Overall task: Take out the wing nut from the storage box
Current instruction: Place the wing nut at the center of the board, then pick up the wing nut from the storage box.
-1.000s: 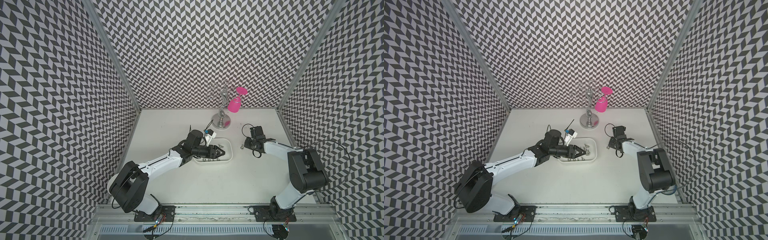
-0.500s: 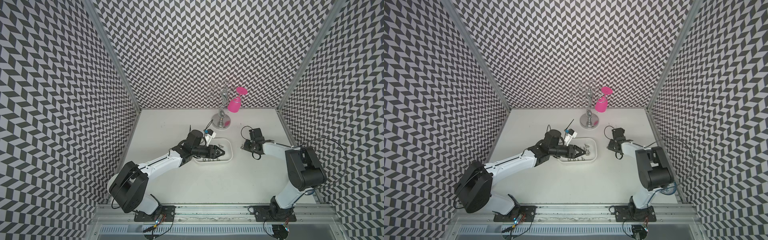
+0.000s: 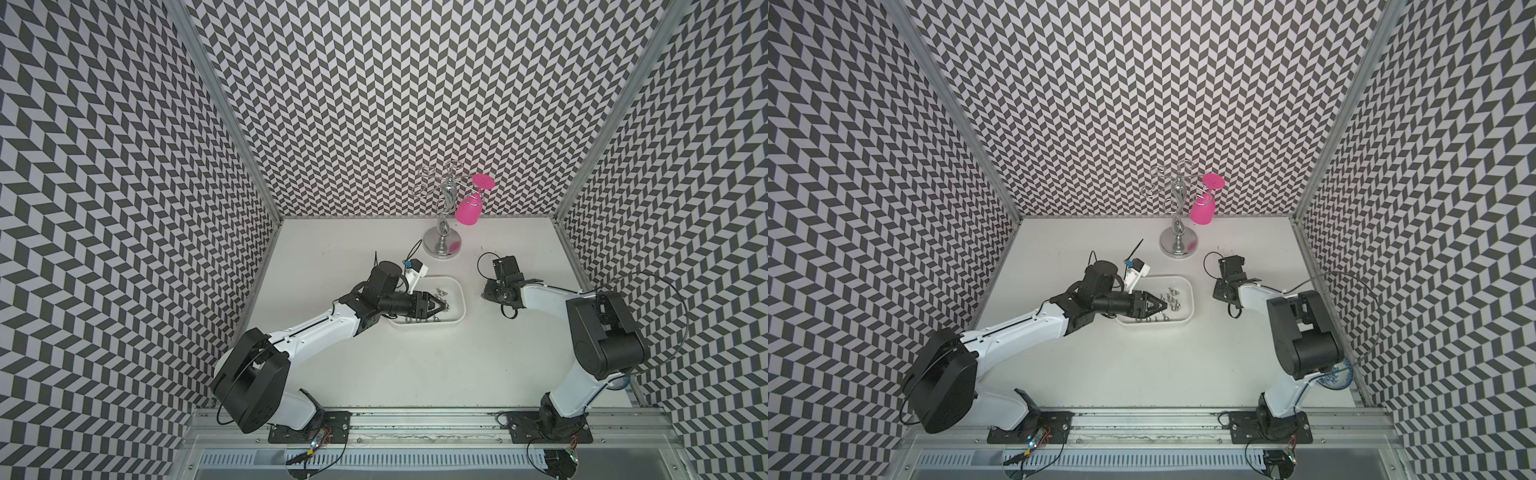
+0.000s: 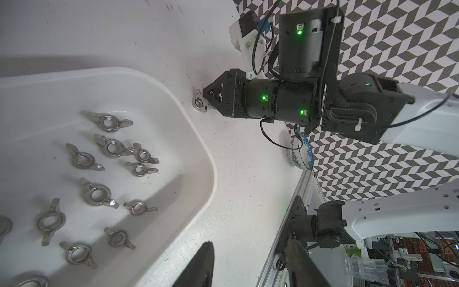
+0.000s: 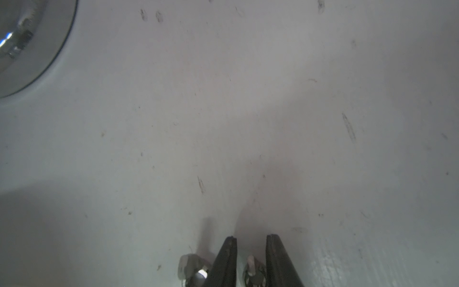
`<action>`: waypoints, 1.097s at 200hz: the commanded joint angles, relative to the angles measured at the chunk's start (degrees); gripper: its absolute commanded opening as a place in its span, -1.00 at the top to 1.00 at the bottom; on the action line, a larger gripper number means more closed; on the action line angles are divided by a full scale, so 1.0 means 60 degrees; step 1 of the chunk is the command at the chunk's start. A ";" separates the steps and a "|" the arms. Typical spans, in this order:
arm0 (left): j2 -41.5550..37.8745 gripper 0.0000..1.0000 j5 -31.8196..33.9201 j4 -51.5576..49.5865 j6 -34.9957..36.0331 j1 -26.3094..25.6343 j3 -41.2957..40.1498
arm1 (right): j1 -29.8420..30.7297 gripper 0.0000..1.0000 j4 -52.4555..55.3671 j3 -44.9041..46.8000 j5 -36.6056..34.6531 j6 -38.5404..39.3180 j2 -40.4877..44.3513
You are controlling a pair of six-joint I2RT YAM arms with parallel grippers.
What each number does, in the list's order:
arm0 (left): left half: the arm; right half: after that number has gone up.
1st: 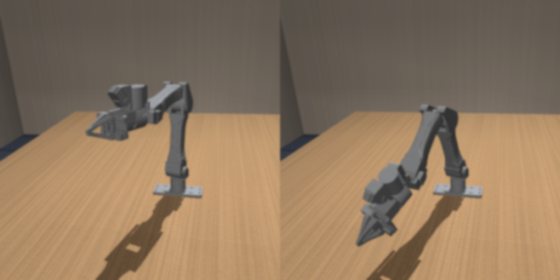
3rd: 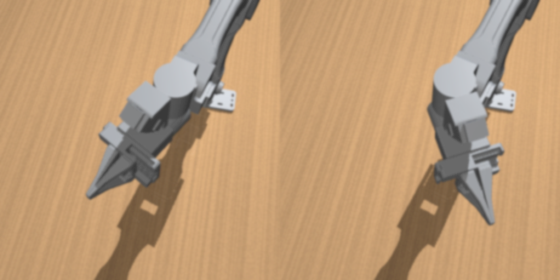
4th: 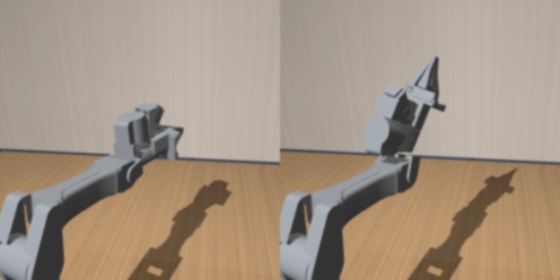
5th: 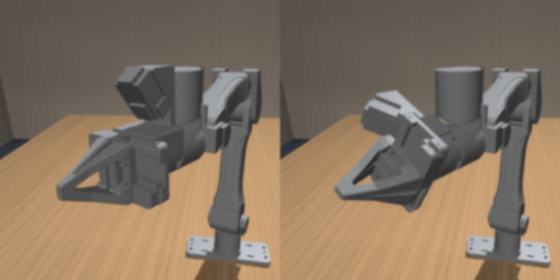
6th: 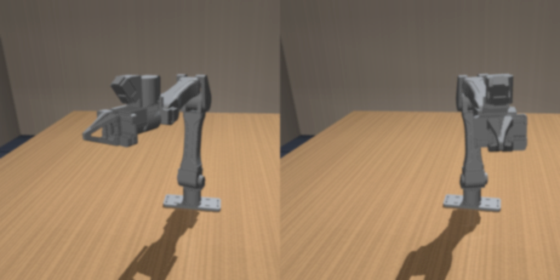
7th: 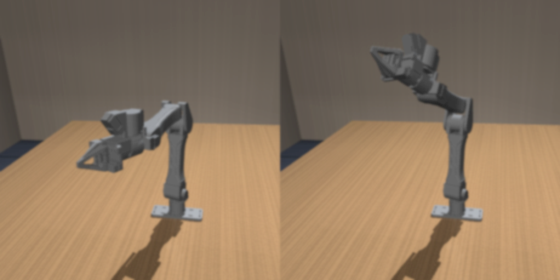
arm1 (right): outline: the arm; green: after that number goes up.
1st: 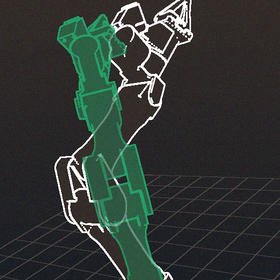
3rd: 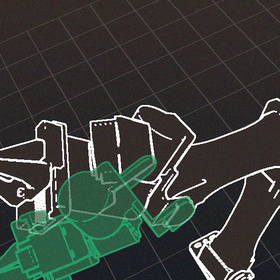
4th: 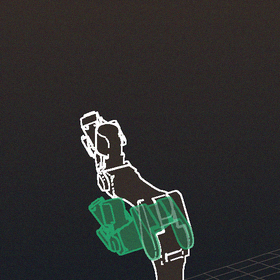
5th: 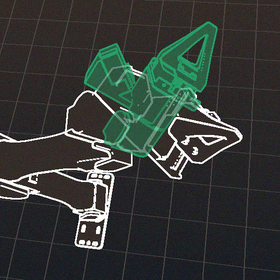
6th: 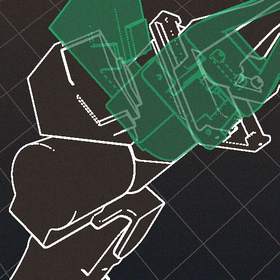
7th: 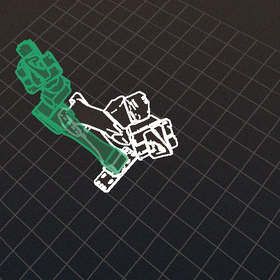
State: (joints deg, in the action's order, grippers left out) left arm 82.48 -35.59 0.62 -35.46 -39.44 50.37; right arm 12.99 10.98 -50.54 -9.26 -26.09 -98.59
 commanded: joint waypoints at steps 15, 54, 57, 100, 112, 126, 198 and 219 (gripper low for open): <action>-0.0536 -0.02 0.0095 -0.0399 0.0398 0.0261 -0.0031 | 0.0257 0.41 0.0471 -0.0263 -0.0308 -0.0015 0.0902; -0.1573 -0.04 0.0132 -0.0928 0.0549 0.1829 -0.0458 | 0.1679 0.28 0.0602 -0.0619 -0.0505 0.0701 0.2260; -0.1674 -0.04 0.0132 -0.0941 0.0542 0.2003 -0.0538 | 0.1858 0.27 0.0566 -0.0627 -0.0508 0.0775 0.2351; -0.2543 -0.08 -0.0724 -0.1276 0.0424 0.4896 -0.1677 | 0.4074 0.23 0.0301 -0.1513 0.0631 0.1117 0.1906; -0.2522 -0.08 -0.1253 -0.1254 0.0431 0.5545 -0.1898 | 0.4470 0.24 0.0272 -0.1891 0.1095 0.1257 0.1339; -0.2455 -0.08 -0.1676 -0.1268 0.0467 0.6045 -0.2059 | 0.4736 0.25 0.0272 -0.2306 0.1586 0.1451 0.0620; -0.2236 -0.08 -0.1869 -0.1581 0.0921 0.6251 -0.2242 | 0.4893 0.15 0.0510 -0.3763 0.2215 0.1353 -0.1645; -0.2229 -0.08 -0.1893 -0.1565 0.0971 0.6252 -0.2319 | 0.4895 0.14 0.0601 -0.3778 0.2226 0.1143 -0.1925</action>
State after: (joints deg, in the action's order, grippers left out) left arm 68.84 -45.58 -8.25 -31.22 -2.15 37.36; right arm 42.24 14.85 -71.99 3.09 -17.87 -108.60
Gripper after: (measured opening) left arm 0.539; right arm 0.426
